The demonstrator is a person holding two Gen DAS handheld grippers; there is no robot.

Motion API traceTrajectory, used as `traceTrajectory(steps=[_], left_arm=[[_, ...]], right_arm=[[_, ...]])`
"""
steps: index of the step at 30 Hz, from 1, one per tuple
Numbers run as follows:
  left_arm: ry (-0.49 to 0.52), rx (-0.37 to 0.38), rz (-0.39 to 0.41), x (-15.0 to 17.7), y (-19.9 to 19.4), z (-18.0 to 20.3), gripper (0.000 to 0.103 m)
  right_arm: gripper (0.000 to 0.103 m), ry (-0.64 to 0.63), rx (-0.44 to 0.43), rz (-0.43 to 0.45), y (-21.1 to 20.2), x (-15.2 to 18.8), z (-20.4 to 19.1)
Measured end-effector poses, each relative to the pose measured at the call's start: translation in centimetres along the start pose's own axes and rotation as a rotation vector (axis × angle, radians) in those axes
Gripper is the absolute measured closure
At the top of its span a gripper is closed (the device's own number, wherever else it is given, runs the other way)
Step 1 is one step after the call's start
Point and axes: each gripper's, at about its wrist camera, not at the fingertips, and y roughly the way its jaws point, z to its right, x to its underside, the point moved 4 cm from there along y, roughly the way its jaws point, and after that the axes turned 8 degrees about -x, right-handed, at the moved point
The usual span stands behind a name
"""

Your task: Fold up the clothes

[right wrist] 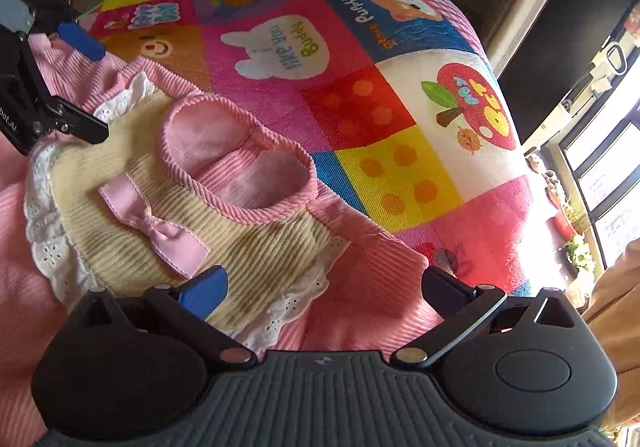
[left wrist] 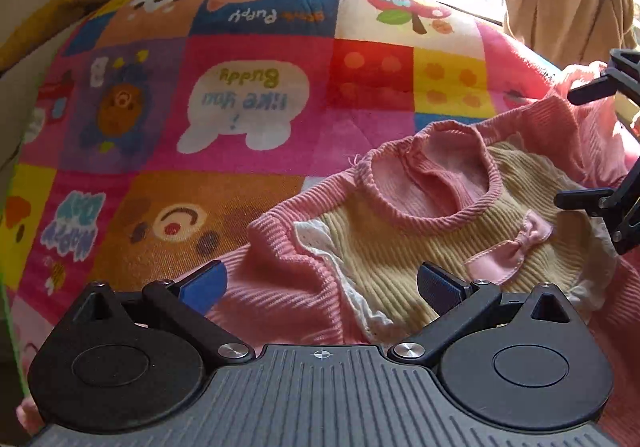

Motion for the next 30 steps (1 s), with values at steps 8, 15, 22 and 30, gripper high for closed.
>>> traceTrajectory(steps=[8, 15, 22, 30], left_arm=[[0.022, -0.136, 0.066, -3.1, 2.2, -1.5, 0.0], [0.163, -0.081, 0.108, -2.2, -0.4, 0.4, 0.0], [0.293, -0.307, 0.093, -1.9, 4.9, 0.1, 0.0], [0.18, -0.318, 0.035, -3.1, 6.7, -2.9, 0.0]], right_arm=[[0.0, -0.002, 0.25, 0.035, 5.8, -4.9, 2.2], [0.0, 0.107, 0.153, 0.089, 4.5, -4.8, 4.5], [0.0, 0.072, 0.042, 0.16, -1.4, -2.7, 3.2], [0.0, 0.071, 0.059, 0.101, 0.2, -1.5, 1.4]])
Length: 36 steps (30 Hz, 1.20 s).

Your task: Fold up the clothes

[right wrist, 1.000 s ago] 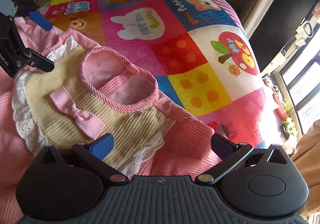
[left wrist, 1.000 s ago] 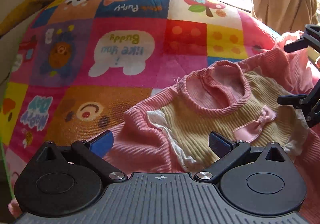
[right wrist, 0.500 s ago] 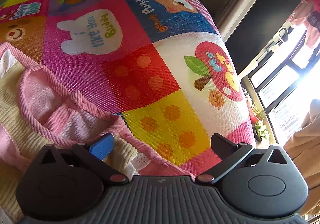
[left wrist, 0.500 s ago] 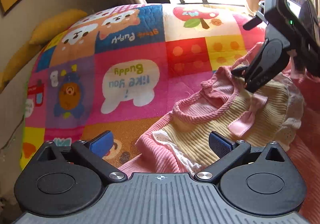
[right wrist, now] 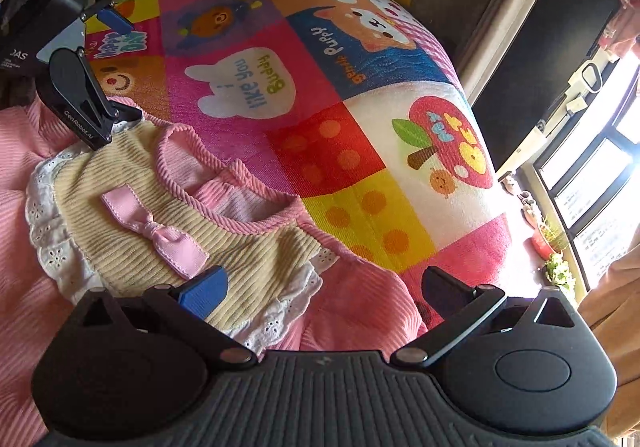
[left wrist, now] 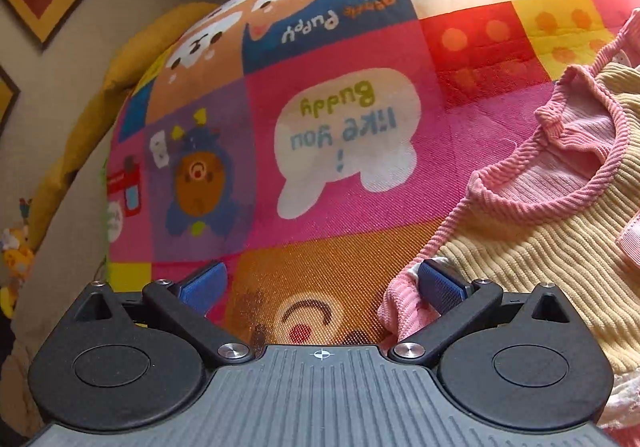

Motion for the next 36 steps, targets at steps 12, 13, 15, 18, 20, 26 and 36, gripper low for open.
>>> traceTrajectory(steps=[12, 13, 15, 18, 20, 26, 36], left_arm=[[-0.602, 0.477, 0.107, 4.7, -12.3, -3.3, 0.0], [-0.651, 0.533, 0.096, 5.2, -12.7, -2.5, 0.0], [-0.688, 0.595, 0.076, 6.0, -12.9, -0.8, 0.0], [-0.679, 0.603, 0.042, 6.9, -12.8, 1.6, 0.0], [-0.688, 0.6, -0.024, 7.7, -11.8, 2.7, 0.0], [-0.636, 0.579, 0.016, 8.6, -12.4, 3.5, 0.0], [-0.613, 0.587, 0.026, 8.9, -12.5, 3.4, 0.0]], right_arm=[[0.0, 0.727, -0.166, 0.185, -6.1, 7.9, 8.8], [0.0, 0.826, -0.202, 0.209, -6.8, 9.4, 10.1], [0.0, 1.014, -0.227, 0.249, -7.4, 12.7, 12.8], [0.0, 1.226, -0.225, 0.309, -7.5, 16.5, 15.7], [0.0, 1.306, -0.283, 0.308, -6.2, 17.6, 16.6], [0.0, 1.347, -0.391, 0.321, -1.6, 15.0, 17.4], [0.0, 0.396, -0.72, 0.371, -9.7, -4.5, 1.2]])
